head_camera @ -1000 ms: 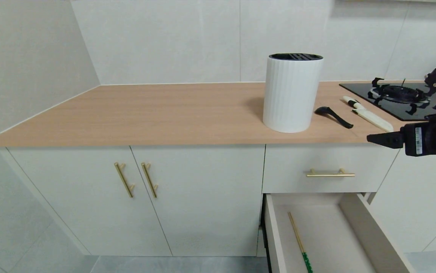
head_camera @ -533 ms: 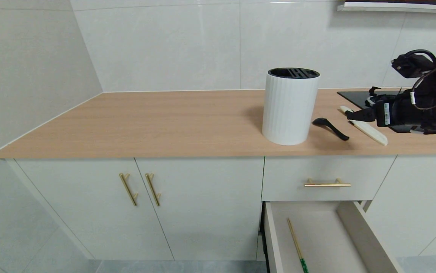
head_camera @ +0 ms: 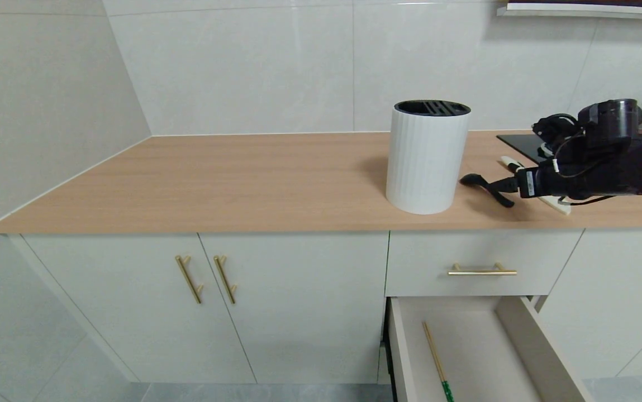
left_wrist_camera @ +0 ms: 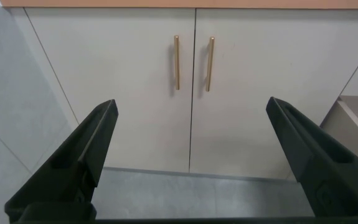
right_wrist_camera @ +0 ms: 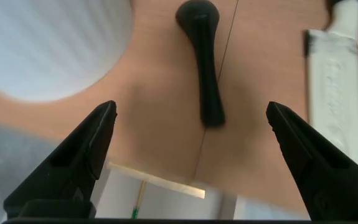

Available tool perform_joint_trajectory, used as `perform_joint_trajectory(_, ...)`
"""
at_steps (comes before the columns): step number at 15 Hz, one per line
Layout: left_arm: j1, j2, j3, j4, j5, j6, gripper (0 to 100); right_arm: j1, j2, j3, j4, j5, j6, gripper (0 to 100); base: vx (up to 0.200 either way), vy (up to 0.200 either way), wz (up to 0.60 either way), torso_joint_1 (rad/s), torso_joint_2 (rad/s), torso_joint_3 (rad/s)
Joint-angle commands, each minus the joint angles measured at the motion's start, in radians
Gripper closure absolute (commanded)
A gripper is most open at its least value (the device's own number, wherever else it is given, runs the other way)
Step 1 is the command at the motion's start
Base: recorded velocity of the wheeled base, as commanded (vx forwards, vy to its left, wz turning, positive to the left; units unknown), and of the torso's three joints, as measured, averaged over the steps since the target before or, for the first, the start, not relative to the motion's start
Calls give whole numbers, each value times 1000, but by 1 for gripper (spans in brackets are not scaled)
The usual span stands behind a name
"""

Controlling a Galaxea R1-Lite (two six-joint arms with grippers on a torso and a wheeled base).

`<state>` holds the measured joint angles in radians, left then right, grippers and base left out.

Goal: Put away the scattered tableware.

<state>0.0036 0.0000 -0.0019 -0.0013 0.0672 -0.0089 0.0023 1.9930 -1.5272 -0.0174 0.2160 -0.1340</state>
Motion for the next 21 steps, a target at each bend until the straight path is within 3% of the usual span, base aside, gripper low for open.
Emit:
perform_joint_trajectory(1,1,0,0,0,0,0,0,-7,115,-17,-75,2,5,0,0,0,0,0,0,0)
perform_joint_trajectory(9,1,2,-1,0,0,0,0,-15,202,-88,-101,2,65,0,0,0,0,0,0,0)
perform_joint_trajectory(10,1,0,-1,0,0,0,0,-13,205,-97,-101,0,67,100,0,0,0,0,0,0)
perform_joint_trajectory(19,-1,2,0,0,0,0,0,-7,196,-88,-98,-1,80,100,0,0,0,0,0,0)
perform_joint_trajectory(21,1,2,-1,0,0,0,0,-5,110,-19,-96,-6,86,100,0,0,0,0,0,0)
